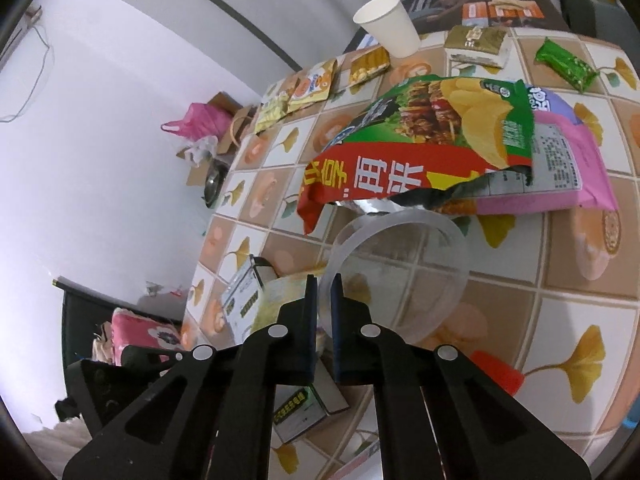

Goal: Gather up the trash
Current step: 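Grasp the clear plastic bowl rim with the right tool while the left tool reaches the yellow packet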

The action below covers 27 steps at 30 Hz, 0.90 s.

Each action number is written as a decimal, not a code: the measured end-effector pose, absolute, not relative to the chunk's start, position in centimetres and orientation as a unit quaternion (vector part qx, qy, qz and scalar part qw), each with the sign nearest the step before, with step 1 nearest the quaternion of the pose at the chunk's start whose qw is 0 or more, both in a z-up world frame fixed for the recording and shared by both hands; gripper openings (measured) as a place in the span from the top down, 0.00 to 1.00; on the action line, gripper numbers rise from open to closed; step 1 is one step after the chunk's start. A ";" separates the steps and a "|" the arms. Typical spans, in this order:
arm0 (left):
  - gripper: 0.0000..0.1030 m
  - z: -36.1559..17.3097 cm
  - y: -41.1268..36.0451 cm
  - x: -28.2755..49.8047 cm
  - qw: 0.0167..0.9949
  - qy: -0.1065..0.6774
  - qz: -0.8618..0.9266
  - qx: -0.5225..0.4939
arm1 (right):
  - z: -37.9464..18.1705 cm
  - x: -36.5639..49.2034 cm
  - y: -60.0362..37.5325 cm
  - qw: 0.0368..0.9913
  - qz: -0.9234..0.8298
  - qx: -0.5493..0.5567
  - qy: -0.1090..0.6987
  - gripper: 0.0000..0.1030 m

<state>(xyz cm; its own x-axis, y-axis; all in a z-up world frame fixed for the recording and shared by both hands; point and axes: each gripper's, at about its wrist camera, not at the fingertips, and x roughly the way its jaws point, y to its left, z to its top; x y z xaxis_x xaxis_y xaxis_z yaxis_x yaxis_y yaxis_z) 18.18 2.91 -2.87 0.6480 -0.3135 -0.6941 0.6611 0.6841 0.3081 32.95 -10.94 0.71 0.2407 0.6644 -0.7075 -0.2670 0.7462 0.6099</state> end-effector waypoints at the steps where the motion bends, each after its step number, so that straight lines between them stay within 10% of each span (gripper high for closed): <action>1: 1.00 -2.6 3.1 18.0 0.867 0.309 -0.280 0.273 | 0.9 32.8 -11.1 0.766 0.305 0.188 0.534 0.95; 10: 1.00 -0.8 5.9 17.8 0.887 0.331 -0.262 0.186 | 2.5 30.8 -12.5 0.774 0.313 0.212 0.507 0.95; 15: 0.68 -2.4 5.9 18.5 0.874 0.368 -0.233 0.213 | 2.5 30.1 -13.0 0.774 0.313 0.220 0.504 0.95; 27: 0.67 -3.8 7.4 22.0 0.853 0.464 -0.229 0.061 | 2.4 29.7 -13.7 0.772 0.314 0.231 0.501 0.95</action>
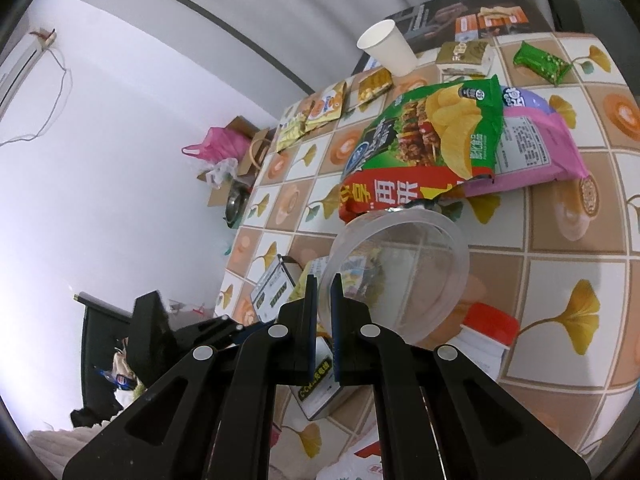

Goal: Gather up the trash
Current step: 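Grasp the clear plastic bowl rim with the right tool while the left tool reaches the yellow packet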

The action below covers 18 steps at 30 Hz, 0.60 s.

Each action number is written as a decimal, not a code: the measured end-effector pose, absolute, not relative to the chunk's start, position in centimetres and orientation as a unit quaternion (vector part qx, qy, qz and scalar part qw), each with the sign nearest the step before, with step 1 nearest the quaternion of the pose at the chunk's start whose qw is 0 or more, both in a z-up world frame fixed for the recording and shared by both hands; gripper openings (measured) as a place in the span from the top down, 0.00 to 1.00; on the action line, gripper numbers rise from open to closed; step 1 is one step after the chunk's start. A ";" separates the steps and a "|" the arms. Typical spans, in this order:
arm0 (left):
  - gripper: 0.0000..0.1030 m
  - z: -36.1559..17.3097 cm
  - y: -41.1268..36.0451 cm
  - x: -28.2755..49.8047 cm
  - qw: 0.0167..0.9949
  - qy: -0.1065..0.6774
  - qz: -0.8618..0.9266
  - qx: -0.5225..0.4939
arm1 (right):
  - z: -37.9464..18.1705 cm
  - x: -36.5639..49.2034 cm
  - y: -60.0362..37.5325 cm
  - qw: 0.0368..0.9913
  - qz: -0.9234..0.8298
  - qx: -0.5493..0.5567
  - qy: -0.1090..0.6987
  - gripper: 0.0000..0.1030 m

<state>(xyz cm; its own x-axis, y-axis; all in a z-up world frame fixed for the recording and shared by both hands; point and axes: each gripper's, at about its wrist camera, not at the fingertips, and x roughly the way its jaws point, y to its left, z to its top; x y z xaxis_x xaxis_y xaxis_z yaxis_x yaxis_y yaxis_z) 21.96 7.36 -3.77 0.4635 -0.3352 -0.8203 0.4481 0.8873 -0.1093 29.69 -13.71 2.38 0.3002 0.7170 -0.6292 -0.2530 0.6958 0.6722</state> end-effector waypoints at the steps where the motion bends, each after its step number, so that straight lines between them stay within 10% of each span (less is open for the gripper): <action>1: 0.67 -3.7 8.1 22.4 0.846 0.479 -0.234 0.021 | 2.4 29.6 -13.7 0.773 0.315 0.232 0.500 0.95; 12: 0.66 -6.9 14.5 25.6 0.702 0.552 -0.252 -0.373 | 2.5 29.5 -13.6 0.773 0.314 0.235 0.498 0.95; 18: 0.67 -7.3 14.2 26.1 0.680 0.553 -0.240 -0.417 | 2.5 29.6 -13.8 0.773 0.310 0.238 0.499 0.95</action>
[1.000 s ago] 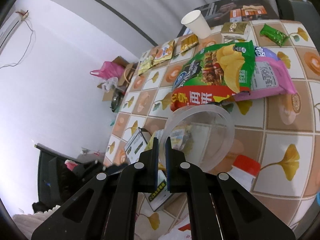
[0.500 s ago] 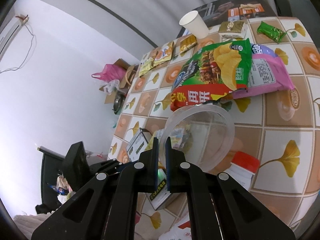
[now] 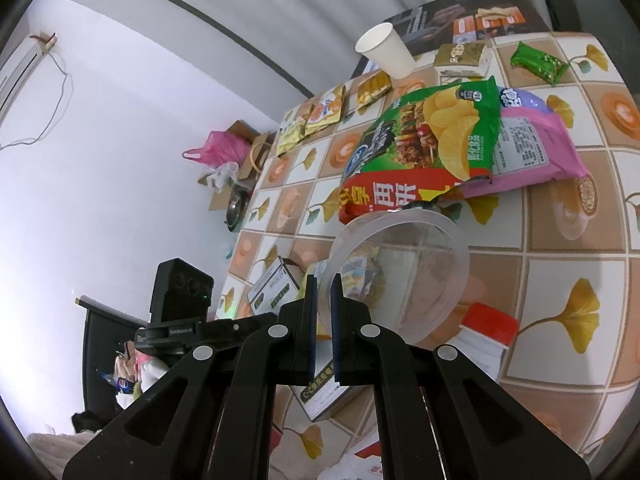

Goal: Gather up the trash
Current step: 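Grasp the clear plastic bowl rim with the right tool while the left tool reaches the yellow packet, then close the left tool on the yellow snack packet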

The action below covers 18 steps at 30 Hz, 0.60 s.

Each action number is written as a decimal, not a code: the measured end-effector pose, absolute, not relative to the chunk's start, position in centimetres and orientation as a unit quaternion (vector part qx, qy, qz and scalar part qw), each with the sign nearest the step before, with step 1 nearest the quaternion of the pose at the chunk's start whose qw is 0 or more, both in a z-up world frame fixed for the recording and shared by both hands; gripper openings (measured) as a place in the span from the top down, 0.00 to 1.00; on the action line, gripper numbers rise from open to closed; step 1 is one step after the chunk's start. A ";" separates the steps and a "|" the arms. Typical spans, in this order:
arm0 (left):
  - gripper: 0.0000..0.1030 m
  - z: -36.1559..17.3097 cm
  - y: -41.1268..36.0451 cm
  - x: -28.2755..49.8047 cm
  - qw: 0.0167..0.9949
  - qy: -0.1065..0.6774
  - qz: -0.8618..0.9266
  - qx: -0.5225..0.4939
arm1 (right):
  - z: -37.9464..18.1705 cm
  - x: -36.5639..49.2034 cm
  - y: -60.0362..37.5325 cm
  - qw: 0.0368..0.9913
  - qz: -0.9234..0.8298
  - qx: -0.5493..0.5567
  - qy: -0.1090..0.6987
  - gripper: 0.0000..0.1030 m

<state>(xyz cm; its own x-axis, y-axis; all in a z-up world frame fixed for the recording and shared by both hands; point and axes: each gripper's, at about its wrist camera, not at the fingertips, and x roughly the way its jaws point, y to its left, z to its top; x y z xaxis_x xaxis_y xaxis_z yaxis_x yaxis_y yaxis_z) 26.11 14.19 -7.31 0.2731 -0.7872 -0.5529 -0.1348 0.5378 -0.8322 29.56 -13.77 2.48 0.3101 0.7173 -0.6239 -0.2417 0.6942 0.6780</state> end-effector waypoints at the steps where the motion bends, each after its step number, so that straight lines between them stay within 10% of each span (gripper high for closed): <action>1: 0.67 -7.3 14.1 26.1 0.679 0.553 -0.237 -0.420 | 2.5 29.5 -13.8 0.773 0.310 0.239 0.499 0.95; 18: 0.91 -7.4 12.3 26.4 0.710 0.545 -0.216 -0.391 | 2.3 29.1 -14.7 0.774 0.303 0.253 0.495 0.95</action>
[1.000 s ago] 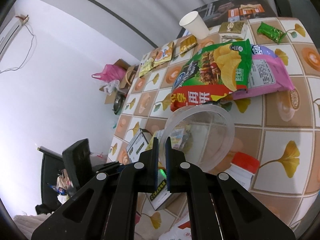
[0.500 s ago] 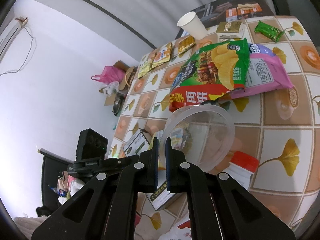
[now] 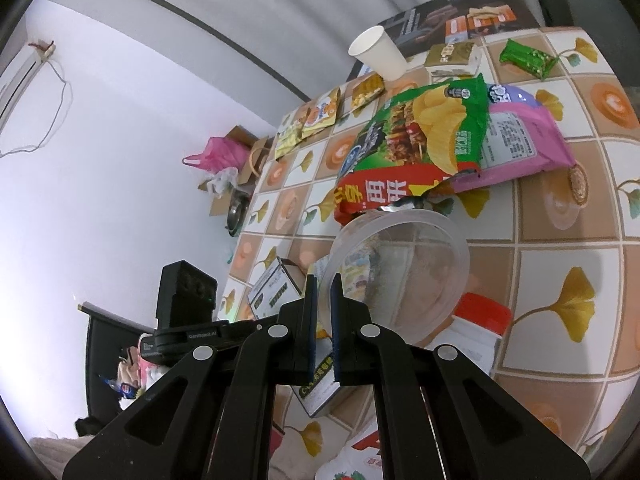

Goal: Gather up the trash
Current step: 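Close the left tool on the yellow snack packet, then carry bowl and packet to the blue wastebasket and release both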

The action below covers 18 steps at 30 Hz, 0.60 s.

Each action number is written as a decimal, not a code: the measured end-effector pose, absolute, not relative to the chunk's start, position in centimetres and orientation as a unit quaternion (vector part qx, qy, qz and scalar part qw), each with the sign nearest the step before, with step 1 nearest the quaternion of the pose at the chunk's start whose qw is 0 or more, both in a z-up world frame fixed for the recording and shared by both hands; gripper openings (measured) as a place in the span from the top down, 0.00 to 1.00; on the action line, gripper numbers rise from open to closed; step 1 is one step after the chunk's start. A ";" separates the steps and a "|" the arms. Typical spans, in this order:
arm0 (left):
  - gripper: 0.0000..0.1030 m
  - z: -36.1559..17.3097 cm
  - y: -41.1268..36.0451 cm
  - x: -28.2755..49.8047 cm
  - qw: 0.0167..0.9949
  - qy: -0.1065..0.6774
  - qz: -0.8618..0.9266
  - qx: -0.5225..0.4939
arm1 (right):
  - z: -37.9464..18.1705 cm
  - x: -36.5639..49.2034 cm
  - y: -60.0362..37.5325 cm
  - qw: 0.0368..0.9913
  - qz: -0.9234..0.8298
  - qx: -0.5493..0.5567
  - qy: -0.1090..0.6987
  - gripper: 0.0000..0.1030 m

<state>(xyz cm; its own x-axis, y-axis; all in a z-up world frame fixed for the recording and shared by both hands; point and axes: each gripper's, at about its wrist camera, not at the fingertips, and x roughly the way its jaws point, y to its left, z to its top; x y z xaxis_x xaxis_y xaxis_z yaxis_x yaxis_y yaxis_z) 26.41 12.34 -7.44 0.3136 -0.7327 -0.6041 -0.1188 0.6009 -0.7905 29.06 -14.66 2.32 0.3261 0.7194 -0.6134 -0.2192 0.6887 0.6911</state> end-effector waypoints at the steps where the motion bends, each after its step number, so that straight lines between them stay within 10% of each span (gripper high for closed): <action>1: 0.91 -7.3 12.3 26.4 0.712 0.541 -0.218 -0.390 | 2.4 29.0 -14.7 0.774 0.303 0.254 0.495 0.95; 18: 0.93 0.6 14.2 22.5 0.760 0.444 -0.268 -0.391 | 5.5 26.7 -17.0 0.772 0.330 0.321 0.439 0.95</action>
<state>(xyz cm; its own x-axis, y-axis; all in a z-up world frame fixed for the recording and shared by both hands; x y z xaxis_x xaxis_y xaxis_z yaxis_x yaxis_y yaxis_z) 22.51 14.19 0.64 0.4617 -0.7550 -0.4656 0.0609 0.5506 -0.8325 26.69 -17.03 5.49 0.3968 0.7907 -0.4661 -0.2266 0.5765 0.7851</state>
